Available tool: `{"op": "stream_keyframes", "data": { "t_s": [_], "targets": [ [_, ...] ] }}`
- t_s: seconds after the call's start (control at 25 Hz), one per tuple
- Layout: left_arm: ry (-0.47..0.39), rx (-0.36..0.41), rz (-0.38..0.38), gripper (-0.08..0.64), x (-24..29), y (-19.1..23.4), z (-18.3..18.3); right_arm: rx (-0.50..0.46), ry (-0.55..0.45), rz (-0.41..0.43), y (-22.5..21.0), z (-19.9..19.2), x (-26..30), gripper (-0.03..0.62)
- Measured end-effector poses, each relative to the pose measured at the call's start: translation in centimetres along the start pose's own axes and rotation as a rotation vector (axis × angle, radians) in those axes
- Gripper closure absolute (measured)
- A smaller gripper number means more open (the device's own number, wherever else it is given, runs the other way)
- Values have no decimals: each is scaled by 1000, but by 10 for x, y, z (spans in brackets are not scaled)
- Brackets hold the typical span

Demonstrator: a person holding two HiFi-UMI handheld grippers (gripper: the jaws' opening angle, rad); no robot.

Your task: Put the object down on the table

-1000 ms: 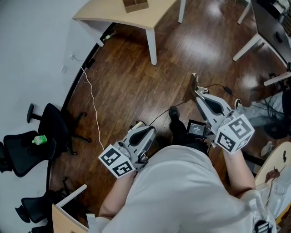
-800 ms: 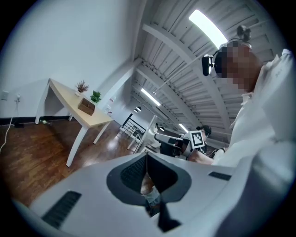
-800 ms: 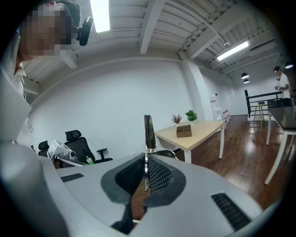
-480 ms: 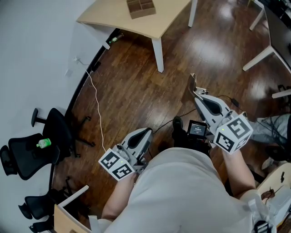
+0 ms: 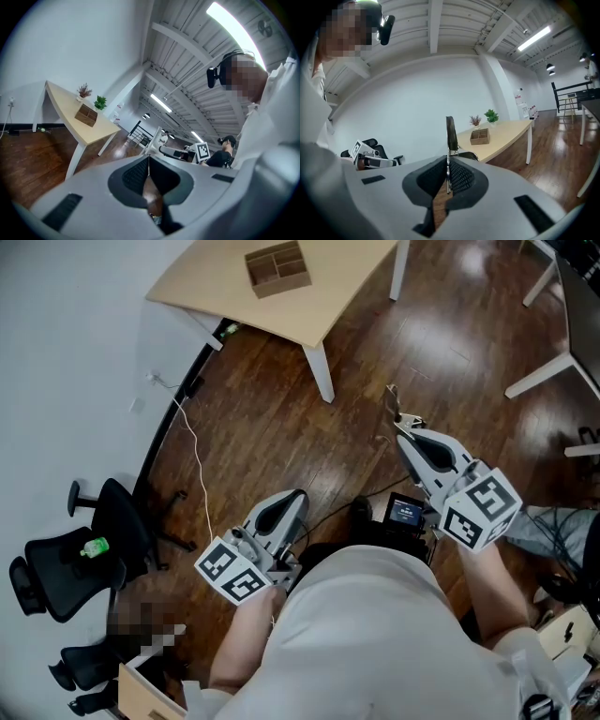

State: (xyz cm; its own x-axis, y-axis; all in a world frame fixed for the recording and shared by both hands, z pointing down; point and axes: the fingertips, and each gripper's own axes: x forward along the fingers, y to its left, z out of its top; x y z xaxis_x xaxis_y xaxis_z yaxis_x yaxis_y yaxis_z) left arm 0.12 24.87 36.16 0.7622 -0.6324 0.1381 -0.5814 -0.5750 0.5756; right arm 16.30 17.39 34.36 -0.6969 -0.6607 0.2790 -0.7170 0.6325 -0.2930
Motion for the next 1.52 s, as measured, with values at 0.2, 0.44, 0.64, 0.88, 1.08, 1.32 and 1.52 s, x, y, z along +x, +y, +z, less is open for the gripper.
{"op": "stream_keyframes", "data": {
  "t_s": [0.2, 0.44, 0.64, 0.88, 1.08, 1.32, 1.52],
  "targets": [
    [-4, -6, 23, 558, 21, 12, 12, 22, 7, 17, -23, 2, 14, 584],
    [-4, -3, 23, 558, 35, 33, 28, 26, 7, 25, -35, 11, 36, 586],
    [-8, -6, -19, 558, 52, 64, 46, 11, 18, 14, -44, 19, 65, 586],
    [30, -31, -74, 558, 77, 131, 84, 28, 25, -42, -67, 35, 132, 586],
    [65, -17, -119, 558, 96, 194, 142, 85, 35, -99, -86, 58, 203, 585],
    [121, -14, -185, 558, 113, 256, 193, 104, 47, -161, -99, 84, 276, 586],
    [134, -26, -217, 558, 119, 295, 221, 77, 62, -206, -109, 100, 316, 586]
  ]
}}
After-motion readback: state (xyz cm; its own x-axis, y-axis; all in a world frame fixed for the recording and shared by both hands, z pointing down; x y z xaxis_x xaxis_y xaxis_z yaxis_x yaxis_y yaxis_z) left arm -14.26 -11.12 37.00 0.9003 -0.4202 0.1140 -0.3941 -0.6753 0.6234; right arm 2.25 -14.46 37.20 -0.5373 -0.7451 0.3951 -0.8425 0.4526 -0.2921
